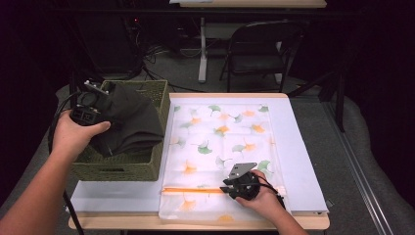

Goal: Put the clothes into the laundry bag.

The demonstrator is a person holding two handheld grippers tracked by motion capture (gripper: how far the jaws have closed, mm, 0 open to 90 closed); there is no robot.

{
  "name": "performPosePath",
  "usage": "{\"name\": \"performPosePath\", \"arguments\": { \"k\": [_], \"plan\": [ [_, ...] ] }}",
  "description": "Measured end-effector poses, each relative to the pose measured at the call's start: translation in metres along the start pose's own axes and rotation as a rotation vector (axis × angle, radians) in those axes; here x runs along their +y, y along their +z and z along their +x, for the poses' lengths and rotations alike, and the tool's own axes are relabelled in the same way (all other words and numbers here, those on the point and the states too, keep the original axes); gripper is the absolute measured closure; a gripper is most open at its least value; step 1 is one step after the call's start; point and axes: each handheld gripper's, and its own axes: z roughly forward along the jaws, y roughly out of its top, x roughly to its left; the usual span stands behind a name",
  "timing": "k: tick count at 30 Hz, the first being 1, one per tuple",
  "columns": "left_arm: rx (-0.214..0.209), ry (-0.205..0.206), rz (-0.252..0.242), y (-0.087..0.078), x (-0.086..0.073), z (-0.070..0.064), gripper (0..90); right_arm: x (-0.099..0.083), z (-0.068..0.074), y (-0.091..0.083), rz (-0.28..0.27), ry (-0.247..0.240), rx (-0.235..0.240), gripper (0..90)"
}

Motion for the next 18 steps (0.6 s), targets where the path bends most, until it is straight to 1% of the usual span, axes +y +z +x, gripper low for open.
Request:
{"name": "performPosePath", "arguments": {
  "k": [4,9,11,15,18],
  "plan": [
    [-0.003,0.006,0.002,0.0007,0.0004,-0.0032,60.0,-0.0033,-0.0035,0.0034,0.012,0.016,0.02,69.2],
    [0.001,0.013,0.005,0.0021,0.0008,-0.0045,60.1,-0.0032,-0.0037,0.0044,0.011,0.003,0.01,69.5],
    [0.001,0.015,0.011,0.0028,0.0011,-0.0043,60.0,-0.0031,-0.0038,0.0045,0.011,0.002,0.008,71.2],
    [0.008,0.024,0.026,0.0049,0.0019,-0.0048,60.0,-0.0027,-0.0056,0.0044,0.012,0.011,0.005,78.5],
    [0.009,0.025,0.034,0.0056,0.0022,-0.0055,60.0,-0.0026,-0.0057,0.0043,0.014,0.009,0.003,80.4]
  ]
}}
